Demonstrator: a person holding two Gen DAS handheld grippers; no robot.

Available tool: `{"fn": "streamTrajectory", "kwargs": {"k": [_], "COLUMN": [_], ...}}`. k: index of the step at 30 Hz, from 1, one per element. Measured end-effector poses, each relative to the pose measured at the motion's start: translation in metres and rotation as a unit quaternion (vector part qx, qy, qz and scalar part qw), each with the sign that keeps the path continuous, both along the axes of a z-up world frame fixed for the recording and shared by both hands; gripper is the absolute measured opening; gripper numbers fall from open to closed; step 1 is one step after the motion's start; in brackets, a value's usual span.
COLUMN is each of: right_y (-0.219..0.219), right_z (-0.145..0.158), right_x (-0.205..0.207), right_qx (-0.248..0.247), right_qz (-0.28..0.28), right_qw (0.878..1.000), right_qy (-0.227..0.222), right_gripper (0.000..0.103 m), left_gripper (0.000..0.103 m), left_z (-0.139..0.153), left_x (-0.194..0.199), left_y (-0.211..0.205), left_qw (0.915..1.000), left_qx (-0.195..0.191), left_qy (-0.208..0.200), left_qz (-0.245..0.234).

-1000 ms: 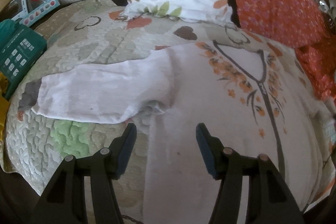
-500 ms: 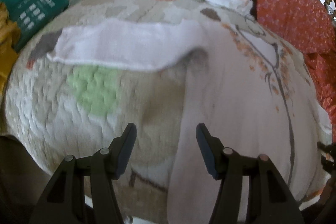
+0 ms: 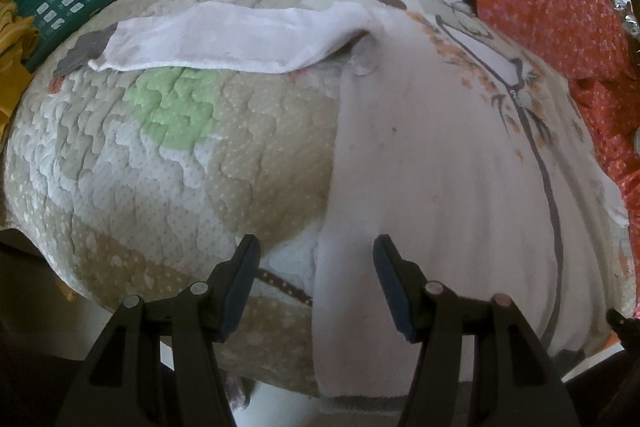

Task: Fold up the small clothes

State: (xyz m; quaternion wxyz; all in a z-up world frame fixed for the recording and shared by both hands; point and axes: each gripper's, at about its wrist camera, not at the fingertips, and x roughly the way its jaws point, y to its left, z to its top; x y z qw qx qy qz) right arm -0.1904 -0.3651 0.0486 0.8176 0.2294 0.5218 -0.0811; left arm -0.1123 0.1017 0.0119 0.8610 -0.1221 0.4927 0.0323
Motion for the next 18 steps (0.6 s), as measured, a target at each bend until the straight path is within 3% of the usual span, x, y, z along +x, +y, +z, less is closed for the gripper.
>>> {"fn": "streamTrajectory", "kwargs": {"k": [4, 8, 13, 18], "right_y": [0.004, 0.02, 0.05, 0.102], "right_z": [0.026, 0.047, 0.054, 0.044], "right_x": [-0.008, 0.008, 0.046, 0.094], "right_qx": [-0.024, -0.071, -0.052, -0.062], "right_qz": [0.0, 0.029, 0.083, 0.157], "right_qw": [0.999, 0.994, 0.991, 0.982], "right_qy": [-0.043, -0.073, -0.091, -0.09], "right_gripper": [0.015, 0.03, 0.032, 0.044], "left_gripper": [0.058, 0.059, 0.062, 0.062], "left_z": [0.009, 0.02, 0.025, 0.027], "left_x": [-0.004, -0.004, 0.001, 0.008], "left_y": [-0.005, -0.018, -0.033, -0.046], "left_qw": [0.9996, 0.9978, 0.9956, 0.9944], "left_qx": [0.02, 0.045, 0.062, 0.074], "left_qy": [-0.021, -0.044, -0.056, -0.055], "left_qz": [-0.004, -0.021, -0.043, -0.051]}}
